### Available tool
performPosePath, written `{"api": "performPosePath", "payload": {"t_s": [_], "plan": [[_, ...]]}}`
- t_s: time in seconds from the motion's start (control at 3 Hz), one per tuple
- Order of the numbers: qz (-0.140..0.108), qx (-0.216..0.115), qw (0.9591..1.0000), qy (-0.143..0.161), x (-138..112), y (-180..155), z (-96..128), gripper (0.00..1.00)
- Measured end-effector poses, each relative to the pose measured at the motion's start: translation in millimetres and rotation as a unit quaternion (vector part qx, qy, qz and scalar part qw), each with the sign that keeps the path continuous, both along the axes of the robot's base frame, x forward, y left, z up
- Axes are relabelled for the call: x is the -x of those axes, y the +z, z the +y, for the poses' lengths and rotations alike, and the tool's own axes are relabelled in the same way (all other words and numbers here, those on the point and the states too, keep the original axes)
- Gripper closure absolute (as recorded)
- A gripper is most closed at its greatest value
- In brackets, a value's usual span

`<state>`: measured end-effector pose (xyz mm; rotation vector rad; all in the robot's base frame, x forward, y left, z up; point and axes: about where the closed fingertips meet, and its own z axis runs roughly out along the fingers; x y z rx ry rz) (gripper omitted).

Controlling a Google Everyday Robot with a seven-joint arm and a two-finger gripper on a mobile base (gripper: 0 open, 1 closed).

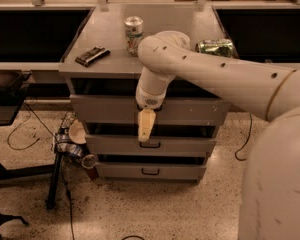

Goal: Open top drawer

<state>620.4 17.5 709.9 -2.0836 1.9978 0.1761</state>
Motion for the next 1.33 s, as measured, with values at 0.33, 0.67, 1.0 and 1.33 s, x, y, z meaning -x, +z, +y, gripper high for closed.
{"api": "performPosePath", "payload": {"t_s": [0.33,0.67,1.0,1.33], "plan": [[0.022,0.021,0.9995,-0.011,-13,-18,-9,0.00],[0.040,0.032,0.9984,-0.023,-18,-31,-20,0.00],[0.046,0.034,0.9980,-0.027,-16,-35,-26,0.00],[0.051,0.035,0.9977,-0.027,-14,-35,-27,0.00]]}}
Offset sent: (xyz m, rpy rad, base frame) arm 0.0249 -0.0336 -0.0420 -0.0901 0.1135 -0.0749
